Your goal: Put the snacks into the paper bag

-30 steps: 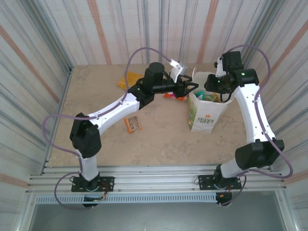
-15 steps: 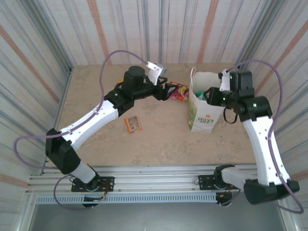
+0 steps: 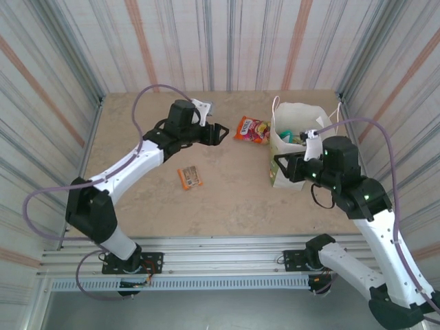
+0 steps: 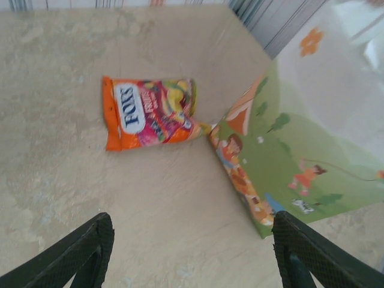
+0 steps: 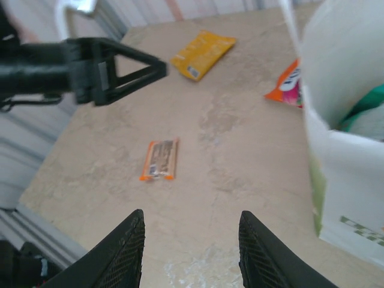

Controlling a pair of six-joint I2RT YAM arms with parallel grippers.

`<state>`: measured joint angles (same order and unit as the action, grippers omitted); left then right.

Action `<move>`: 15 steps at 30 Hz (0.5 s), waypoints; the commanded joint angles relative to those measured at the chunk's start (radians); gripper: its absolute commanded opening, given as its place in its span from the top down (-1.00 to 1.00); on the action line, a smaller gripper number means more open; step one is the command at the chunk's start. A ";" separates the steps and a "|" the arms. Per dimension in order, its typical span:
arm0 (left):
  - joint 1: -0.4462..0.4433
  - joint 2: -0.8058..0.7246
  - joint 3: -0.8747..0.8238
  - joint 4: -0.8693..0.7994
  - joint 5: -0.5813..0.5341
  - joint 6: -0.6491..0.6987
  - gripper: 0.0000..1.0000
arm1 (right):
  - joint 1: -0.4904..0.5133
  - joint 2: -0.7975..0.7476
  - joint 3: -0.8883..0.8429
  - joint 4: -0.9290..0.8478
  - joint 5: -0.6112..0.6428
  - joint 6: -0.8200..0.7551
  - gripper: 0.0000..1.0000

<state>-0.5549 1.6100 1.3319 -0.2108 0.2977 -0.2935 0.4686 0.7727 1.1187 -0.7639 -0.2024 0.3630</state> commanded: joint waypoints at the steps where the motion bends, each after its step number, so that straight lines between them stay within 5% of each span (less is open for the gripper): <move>1: 0.010 0.071 0.056 -0.053 0.054 -0.012 -0.44 | 0.083 -0.054 -0.055 0.032 0.097 0.002 0.11; 15: 0.010 0.359 0.250 -0.064 0.088 -0.061 -0.42 | 0.487 -0.248 -0.421 0.217 0.393 -0.160 0.04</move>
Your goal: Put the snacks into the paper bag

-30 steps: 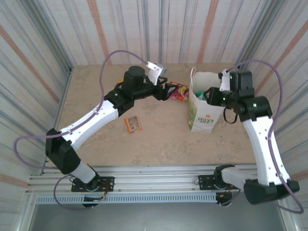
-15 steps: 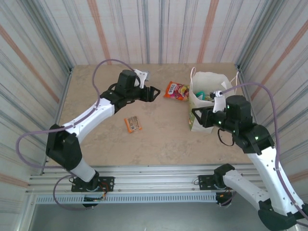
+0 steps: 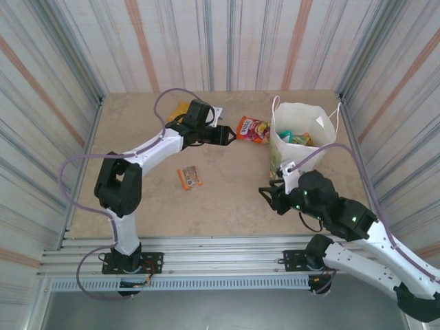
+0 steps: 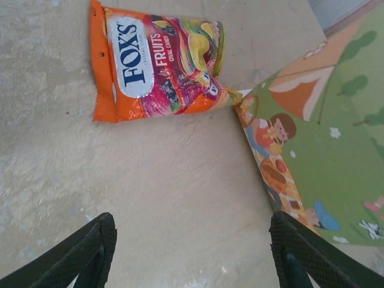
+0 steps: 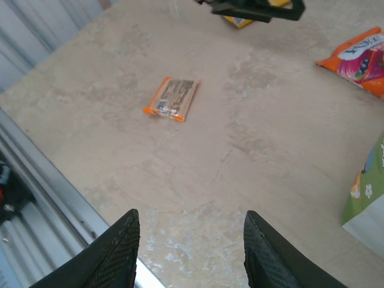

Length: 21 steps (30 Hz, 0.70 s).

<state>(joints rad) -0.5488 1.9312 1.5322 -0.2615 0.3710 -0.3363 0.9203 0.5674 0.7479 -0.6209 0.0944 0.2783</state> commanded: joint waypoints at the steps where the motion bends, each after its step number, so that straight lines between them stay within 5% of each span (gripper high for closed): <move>1: 0.004 0.058 0.067 -0.011 0.008 -0.022 -0.42 | 0.045 -0.060 -0.082 0.090 0.098 -0.083 0.04; 21: -0.024 0.474 0.482 -0.094 -0.125 -0.077 -0.35 | 0.055 -0.144 -0.287 0.192 0.111 -0.025 -0.05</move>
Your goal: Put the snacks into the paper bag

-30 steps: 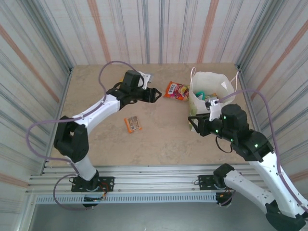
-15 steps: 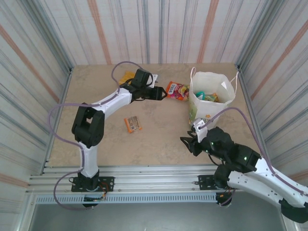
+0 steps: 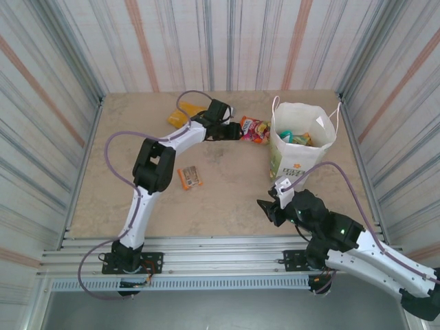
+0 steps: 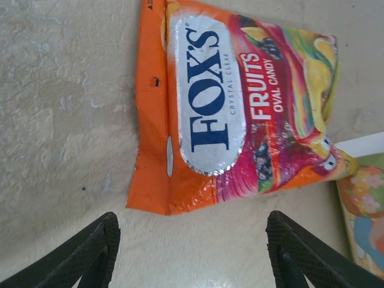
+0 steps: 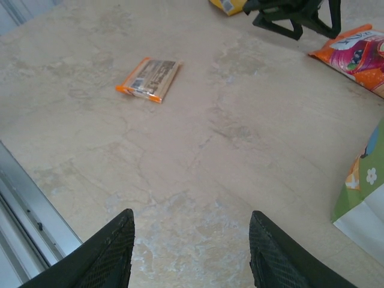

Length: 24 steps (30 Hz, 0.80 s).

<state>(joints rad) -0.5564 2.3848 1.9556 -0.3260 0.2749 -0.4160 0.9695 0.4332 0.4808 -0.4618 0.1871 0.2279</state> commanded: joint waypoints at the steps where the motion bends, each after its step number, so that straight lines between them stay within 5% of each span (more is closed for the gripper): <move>1: -0.019 0.030 0.068 -0.033 -0.034 0.009 -0.34 | 0.006 -0.009 -0.021 0.034 0.017 0.026 -0.05; 16: -0.054 0.140 0.151 -0.094 -0.105 0.082 -0.22 | 0.001 -0.018 -0.022 0.035 0.022 0.037 -0.07; 24: -0.063 0.179 0.179 -0.131 -0.135 0.112 0.15 | -0.008 -0.031 -0.024 0.036 0.017 0.039 -0.08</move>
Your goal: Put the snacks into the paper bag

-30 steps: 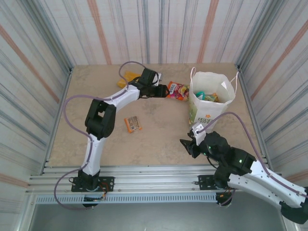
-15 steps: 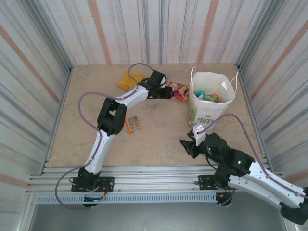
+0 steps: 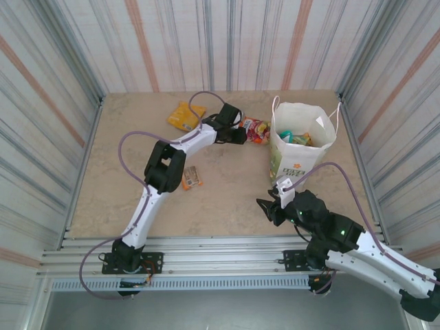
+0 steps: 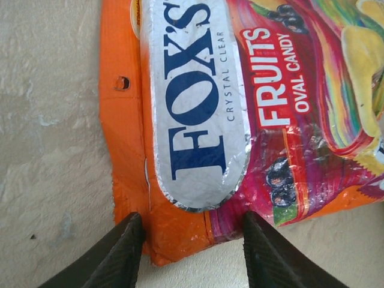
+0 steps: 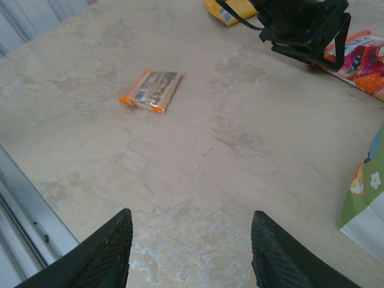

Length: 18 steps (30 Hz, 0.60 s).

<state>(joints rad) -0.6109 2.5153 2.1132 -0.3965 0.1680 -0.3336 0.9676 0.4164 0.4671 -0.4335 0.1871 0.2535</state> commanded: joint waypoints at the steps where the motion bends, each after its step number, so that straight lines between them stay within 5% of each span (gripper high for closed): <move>1: -0.010 0.053 0.024 -0.061 -0.032 0.032 0.22 | -0.007 -0.016 -0.008 0.008 0.015 0.013 -0.08; 9: -0.012 0.047 0.036 -0.085 -0.037 0.030 0.89 | -0.010 -0.031 0.008 -0.025 0.002 0.015 -0.07; 18: -0.012 -0.226 -0.257 -0.057 -0.038 0.085 1.00 | -0.016 -0.008 0.015 0.004 -0.009 0.002 -0.08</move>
<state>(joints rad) -0.6174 2.4042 1.9404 -0.4004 0.1501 -0.2878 0.9600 0.3962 0.4671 -0.4419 0.1856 0.2535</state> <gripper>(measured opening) 0.050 0.541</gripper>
